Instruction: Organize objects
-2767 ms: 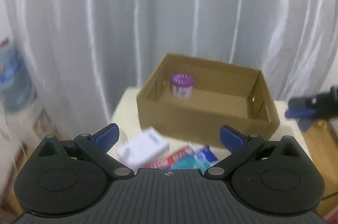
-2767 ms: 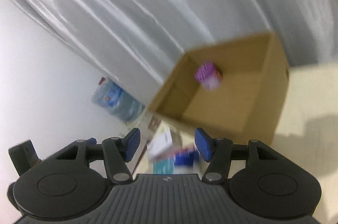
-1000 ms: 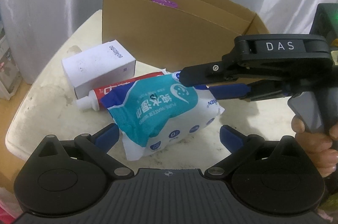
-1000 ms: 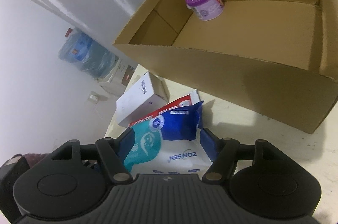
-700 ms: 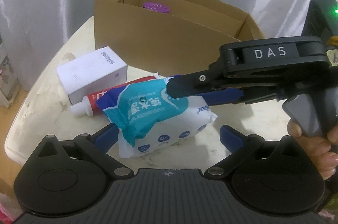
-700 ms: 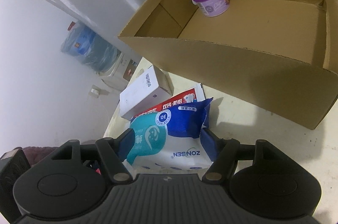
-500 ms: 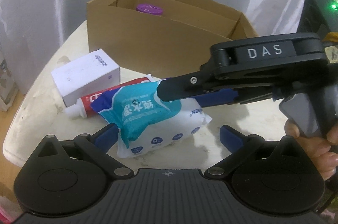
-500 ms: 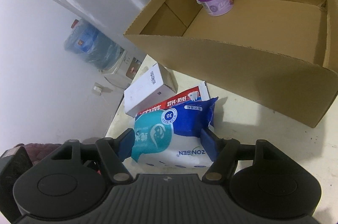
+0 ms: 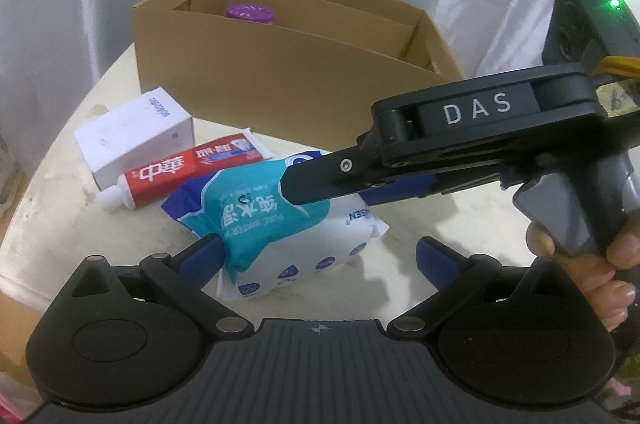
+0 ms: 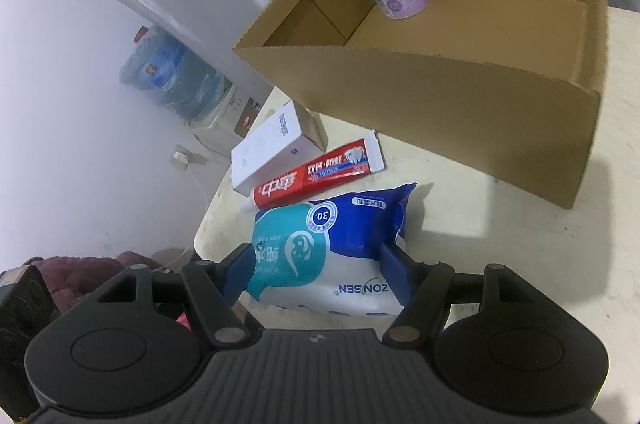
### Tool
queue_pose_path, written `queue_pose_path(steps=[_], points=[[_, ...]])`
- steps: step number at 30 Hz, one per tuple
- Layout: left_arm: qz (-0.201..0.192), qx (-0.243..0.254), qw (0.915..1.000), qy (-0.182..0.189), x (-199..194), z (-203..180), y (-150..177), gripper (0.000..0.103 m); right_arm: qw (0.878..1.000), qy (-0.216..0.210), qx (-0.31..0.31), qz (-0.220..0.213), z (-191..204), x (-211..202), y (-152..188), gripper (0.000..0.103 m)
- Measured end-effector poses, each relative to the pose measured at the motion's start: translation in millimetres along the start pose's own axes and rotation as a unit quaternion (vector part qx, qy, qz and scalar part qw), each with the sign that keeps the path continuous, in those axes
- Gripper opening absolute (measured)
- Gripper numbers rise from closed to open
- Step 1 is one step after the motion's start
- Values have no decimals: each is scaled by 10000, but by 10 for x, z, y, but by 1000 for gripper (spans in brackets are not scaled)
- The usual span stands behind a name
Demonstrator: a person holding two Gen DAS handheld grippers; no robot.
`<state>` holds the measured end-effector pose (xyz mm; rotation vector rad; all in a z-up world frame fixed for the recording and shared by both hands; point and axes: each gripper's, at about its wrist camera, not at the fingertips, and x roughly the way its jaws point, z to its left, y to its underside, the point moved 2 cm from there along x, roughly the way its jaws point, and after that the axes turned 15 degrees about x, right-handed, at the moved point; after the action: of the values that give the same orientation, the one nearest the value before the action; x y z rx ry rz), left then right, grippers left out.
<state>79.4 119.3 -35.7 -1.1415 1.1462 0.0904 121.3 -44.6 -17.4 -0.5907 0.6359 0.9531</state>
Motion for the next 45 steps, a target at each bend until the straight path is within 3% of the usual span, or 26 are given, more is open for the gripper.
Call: queue_pose_path(steps=[23,32,37,45], points=[[20,267,9993,279,-69,-326,100,102,9998,67,184,-36,-188,-287,221,73],[-159,383,9991,123,-125,-280,120,102,9988,-57,376,-320,-304,-430,162,72],[79,247,9996,-137,-17,-144,167,102,9976,-56,588,-356,-432,-433,102,72],[359,-94,9993,49,184,17,250,102,9968,-127,786,-108,-516,-242,128,72]])
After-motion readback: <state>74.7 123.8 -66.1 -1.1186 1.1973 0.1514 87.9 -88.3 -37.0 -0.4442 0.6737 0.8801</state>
